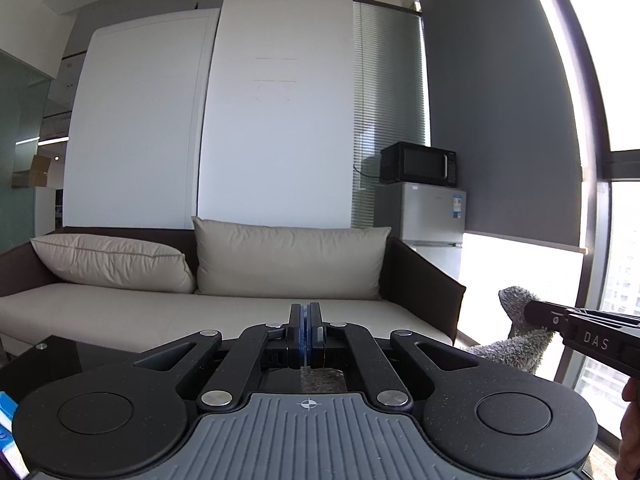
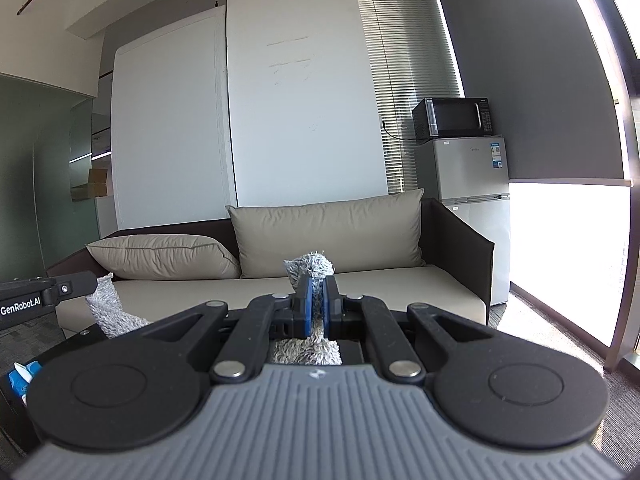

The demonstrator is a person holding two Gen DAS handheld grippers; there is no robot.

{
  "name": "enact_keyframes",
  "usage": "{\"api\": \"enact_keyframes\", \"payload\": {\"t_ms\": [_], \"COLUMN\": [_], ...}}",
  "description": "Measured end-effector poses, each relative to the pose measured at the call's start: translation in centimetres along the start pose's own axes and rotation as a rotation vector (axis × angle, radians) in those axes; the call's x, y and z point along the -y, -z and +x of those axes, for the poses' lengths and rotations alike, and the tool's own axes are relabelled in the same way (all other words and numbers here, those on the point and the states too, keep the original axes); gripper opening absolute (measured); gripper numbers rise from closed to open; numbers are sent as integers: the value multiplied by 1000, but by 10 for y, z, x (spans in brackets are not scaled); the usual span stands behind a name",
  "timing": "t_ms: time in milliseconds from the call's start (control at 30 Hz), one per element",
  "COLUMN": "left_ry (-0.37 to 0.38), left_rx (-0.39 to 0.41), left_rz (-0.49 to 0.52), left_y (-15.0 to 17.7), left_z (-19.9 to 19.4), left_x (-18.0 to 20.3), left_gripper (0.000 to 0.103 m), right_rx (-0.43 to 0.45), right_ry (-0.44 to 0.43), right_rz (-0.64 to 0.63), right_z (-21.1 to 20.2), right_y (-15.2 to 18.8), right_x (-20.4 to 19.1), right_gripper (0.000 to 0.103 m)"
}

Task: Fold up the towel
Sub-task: 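Lift the towel with both grippers, raising it off the table to unfold it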

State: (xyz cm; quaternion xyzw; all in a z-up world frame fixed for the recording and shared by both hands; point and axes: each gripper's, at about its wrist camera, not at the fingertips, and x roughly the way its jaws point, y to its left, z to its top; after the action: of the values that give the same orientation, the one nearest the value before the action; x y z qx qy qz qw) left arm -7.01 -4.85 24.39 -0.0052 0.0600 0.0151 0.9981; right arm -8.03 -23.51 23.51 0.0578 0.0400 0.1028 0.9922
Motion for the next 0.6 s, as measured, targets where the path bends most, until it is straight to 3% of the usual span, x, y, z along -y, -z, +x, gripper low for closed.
{"api": "enact_keyframes", "payload": {"t_ms": [233, 600], "left_ry": [-31, -82], "left_rx": [-32, -137], "left_rz": [12, 47], "left_y": [13, 73], "left_z": [16, 98], "left_x": [1, -4], "left_gripper": [1, 1], "right_rx": [-47, -147], "right_ry": [11, 60], "right_rz": [1, 11], "right_z": [18, 102], "right_y": [20, 79], "right_x": [-3, 11], "right_gripper": [5, 5]}}
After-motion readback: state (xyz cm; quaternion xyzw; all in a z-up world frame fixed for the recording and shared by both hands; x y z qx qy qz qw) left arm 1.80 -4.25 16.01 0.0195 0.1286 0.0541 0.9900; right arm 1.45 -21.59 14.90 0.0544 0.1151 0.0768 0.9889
